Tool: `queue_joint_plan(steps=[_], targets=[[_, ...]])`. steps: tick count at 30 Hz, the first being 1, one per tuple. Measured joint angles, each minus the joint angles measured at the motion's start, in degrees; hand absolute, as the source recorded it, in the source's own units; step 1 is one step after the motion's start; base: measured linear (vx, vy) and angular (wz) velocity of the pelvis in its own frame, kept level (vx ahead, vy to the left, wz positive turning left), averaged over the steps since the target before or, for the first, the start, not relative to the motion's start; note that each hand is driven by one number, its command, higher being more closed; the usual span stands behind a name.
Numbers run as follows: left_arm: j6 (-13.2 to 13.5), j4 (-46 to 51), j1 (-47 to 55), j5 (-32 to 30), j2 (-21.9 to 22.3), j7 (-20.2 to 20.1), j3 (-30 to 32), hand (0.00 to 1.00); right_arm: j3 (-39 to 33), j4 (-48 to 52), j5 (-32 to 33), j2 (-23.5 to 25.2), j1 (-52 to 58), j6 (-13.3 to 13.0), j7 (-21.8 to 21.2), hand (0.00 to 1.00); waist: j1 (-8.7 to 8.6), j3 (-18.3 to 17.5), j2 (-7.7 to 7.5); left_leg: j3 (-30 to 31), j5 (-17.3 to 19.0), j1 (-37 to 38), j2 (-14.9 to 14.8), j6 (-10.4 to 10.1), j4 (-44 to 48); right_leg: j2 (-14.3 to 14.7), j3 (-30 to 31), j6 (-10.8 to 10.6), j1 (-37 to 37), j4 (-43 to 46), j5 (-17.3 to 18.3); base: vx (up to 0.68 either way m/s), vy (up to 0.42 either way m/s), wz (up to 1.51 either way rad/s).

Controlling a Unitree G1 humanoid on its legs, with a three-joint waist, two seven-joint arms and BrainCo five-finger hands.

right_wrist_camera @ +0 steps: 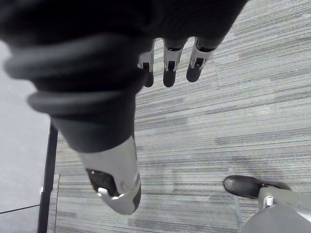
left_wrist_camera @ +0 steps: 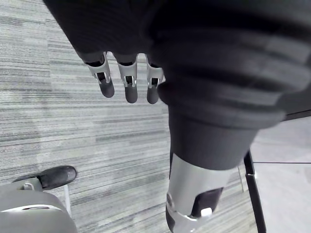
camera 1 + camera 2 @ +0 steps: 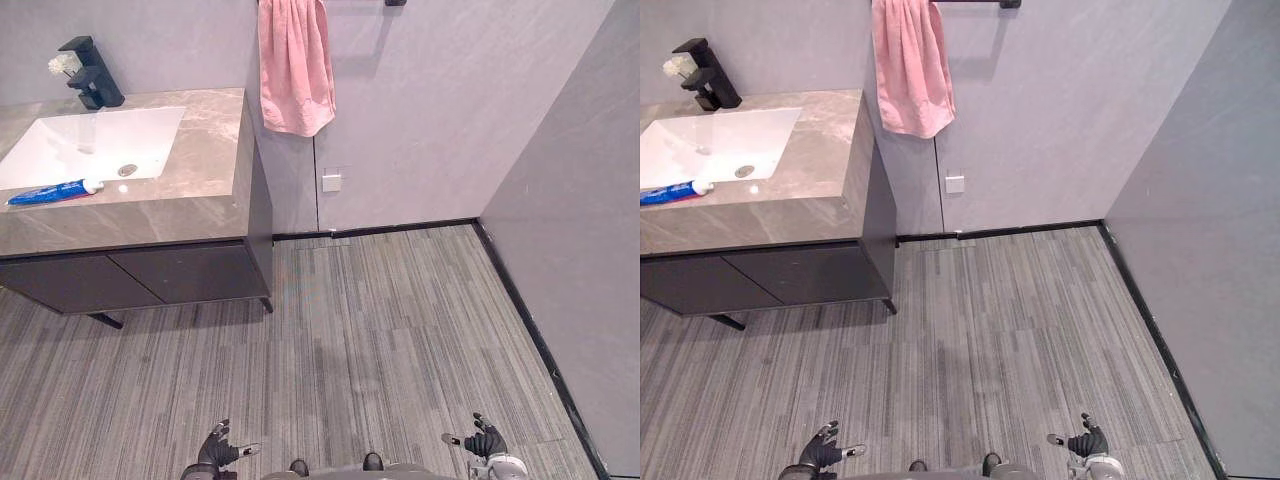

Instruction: Organize washtable

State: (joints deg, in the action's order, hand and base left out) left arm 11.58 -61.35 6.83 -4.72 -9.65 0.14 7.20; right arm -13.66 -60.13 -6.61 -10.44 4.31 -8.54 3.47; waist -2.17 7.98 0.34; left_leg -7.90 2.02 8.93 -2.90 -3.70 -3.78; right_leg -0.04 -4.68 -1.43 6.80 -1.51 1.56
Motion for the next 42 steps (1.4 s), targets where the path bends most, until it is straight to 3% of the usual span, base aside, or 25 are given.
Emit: queue_joint_plan(steps=[30,36,40,42], targets=[[-0.1,0.0,0.0,0.1,0.0,-0.1,0.0,0.00,-2.1,0.0,0.5,0.3,1.1,0.2,-0.1,0.00,0.19,0.0,0.06,-3.6,0.2,-0.1,-0.2,0.3,-0.3,0.5,3.4,0.1,-0.3,-2.7,-1.9,-0.01,-0.011,-0.05],[-0.1,0.1,-0.6,0.1,0.0,0.0,0.0,0.00,-2.1,0.2,0.6,0.2,0.1,0.3,-0.1,0.00,1.37,-0.2,0.11,-7.8,3.3,-3.3,-1.1,1.4,3.1,1.2,7.3,0.2,-4.3,-1.6,-1.8,0.00,-0.023,-0.38],[-0.2,0.3,-1.4,0.1,0.0,0.0,0.0,0.00,-2.2,0.5,1.6,0.1,-1.1,0.6,-0.2,0.00,1.31,-0.1,0.63,-9.8,7.3,-5.6,-1.4,2.0,8.0,1.2,9.5,-0.8,-9.9,8.0,3.5,0.08,0.032,-0.28],[-0.1,1.3,-1.9,0.1,-0.1,0.0,-0.2,0.00,-2.2,0.8,1.7,0.1,-1.0,1.1,-0.5,0.00,1.28,-0.1,0.58,-10.0,10.2,-5.3,-0.6,2.6,10.9,0.1,9.3,-3.5,-13.8,19.0,8.7,0.17,0.081,-0.15]])
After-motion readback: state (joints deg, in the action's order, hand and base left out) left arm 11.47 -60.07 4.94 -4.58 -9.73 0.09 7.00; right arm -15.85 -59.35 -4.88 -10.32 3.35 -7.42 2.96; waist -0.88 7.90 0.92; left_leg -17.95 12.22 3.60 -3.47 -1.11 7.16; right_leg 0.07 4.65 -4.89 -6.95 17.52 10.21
